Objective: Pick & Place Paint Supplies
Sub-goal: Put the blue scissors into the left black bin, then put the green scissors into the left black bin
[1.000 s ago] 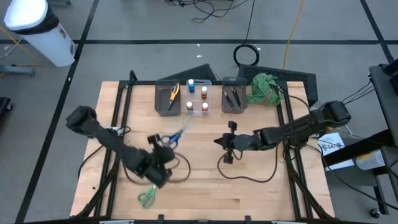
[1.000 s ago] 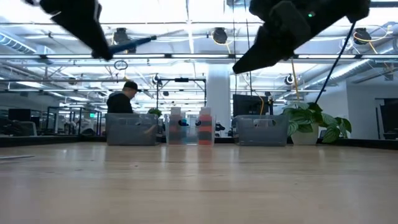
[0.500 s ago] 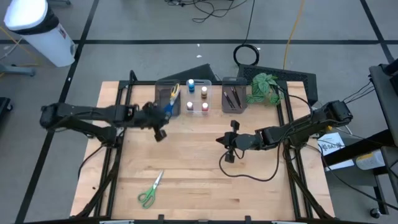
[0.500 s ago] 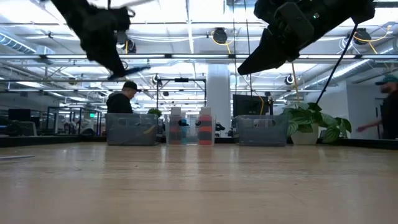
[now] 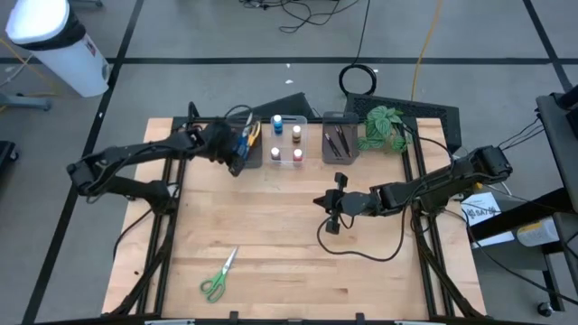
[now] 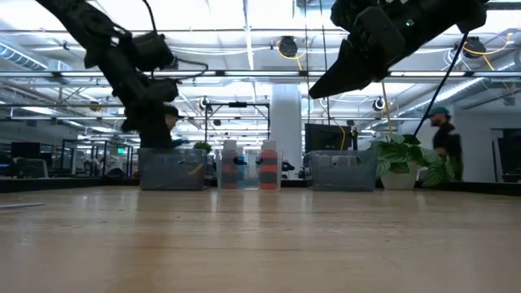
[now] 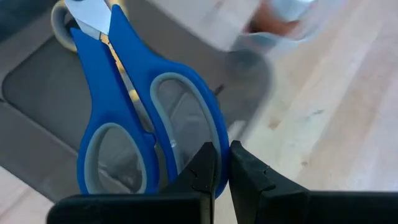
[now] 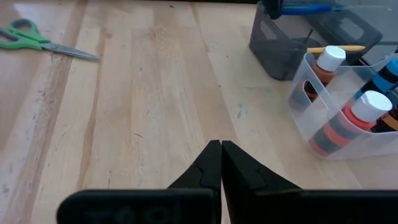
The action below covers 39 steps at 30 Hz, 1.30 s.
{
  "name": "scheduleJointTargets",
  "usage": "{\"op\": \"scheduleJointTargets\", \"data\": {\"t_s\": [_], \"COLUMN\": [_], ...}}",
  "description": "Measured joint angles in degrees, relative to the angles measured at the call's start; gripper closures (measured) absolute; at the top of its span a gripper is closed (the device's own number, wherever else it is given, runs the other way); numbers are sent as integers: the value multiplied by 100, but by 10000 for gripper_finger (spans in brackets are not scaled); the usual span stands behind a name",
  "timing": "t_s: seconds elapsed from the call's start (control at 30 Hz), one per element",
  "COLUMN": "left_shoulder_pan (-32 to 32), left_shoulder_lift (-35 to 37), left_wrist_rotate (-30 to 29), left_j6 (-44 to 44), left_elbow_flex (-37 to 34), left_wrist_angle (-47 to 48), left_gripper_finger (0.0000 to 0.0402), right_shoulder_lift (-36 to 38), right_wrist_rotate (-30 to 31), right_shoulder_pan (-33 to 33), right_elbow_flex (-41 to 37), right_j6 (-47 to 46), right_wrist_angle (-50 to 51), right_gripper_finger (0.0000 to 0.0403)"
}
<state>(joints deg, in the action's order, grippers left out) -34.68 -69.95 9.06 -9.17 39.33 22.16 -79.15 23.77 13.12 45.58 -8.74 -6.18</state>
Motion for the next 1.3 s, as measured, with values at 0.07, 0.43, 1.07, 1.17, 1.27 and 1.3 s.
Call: {"op": "scheduleJointTargets", "data": {"t_s": [0.07,0.43,1.07,1.17,1.27,1.3], "left_shoulder_pan": [-159,-329,-295,-295,-295,-295], "left_shoulder_lift": [-165,-741,-791,-679,-487,-413], "left_wrist_rotate": [131,463,359,284,297,304], "left_j6": [4,48,-319,-307,-302,-304], "left_elbow_flex": [0,0,54,149,235,286], "left_wrist_angle": [-20,-523,-402,-403,-327,-284], "left_gripper_finger": [377,377,278,266,254,251], "right_shoulder_lift": [0,0,0,0,0,0], "right_wrist_rotate": [0,-2,-2,-2,-2,-2], "right_shoulder_pan": [11,11,11,11,11,11], "right_elbow_flex": [0,0,2,2,2,2], "right_j6": [1,42,45,45,45,45], "right_wrist_angle": [3,21,46,46,46,46], "right_gripper_finger": [403,403,403,403,403,403]}}
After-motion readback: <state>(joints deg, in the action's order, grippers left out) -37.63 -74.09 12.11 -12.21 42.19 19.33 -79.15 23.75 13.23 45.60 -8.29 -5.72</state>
